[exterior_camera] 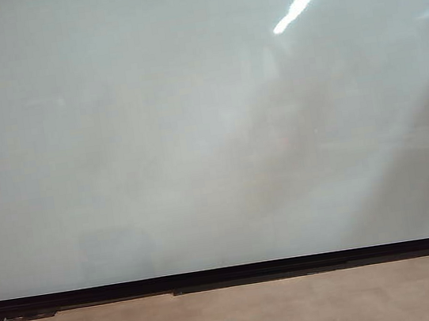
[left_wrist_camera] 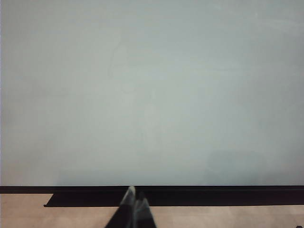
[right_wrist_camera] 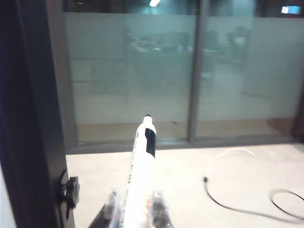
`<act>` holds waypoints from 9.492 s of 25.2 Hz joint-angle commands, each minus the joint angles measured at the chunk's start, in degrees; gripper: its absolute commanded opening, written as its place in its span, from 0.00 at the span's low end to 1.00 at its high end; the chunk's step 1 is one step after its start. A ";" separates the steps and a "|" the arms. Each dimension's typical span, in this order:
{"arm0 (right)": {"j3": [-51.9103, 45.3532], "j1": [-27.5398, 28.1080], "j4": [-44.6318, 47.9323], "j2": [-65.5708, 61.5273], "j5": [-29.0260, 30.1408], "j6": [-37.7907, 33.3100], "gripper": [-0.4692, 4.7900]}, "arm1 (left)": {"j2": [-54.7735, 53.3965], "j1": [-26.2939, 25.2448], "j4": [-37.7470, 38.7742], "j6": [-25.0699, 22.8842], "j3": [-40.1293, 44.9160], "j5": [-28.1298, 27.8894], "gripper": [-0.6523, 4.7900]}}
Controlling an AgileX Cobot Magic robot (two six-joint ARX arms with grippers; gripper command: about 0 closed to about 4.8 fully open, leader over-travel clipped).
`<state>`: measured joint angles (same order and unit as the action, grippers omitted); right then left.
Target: Pick up the pen on the shelf to the right of the whiteboard and draw a rectangle.
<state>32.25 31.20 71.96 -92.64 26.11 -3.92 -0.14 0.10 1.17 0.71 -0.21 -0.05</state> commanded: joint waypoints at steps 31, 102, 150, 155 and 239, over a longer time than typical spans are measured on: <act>-15.23 -26.56 -34.03 46.03 -15.85 2.03 0.08 | -0.04 0.00 -0.37 -0.26 -0.17 0.26 0.11; 12.68 -56.30 -52.35 9.20 -10.97 33.94 0.08 | -0.04 0.00 -0.37 -0.26 -0.17 0.24 0.11; 12.98 -56.30 -49.37 15.54 -12.50 33.48 0.08 | -0.04 0.00 -0.37 -0.26 -0.17 0.24 0.11; 12.98 -56.30 -49.09 15.93 -12.48 33.07 0.08 | -0.04 0.00 -0.37 -0.26 -0.17 0.24 0.11; 7.34 -51.58 -35.69 12.94 -1.88 13.66 0.08 | -0.04 0.00 -0.37 -0.26 -0.17 0.26 0.11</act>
<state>39.31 -20.38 35.94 -79.90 24.40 9.21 -0.14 0.10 1.17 0.69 -0.21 -0.03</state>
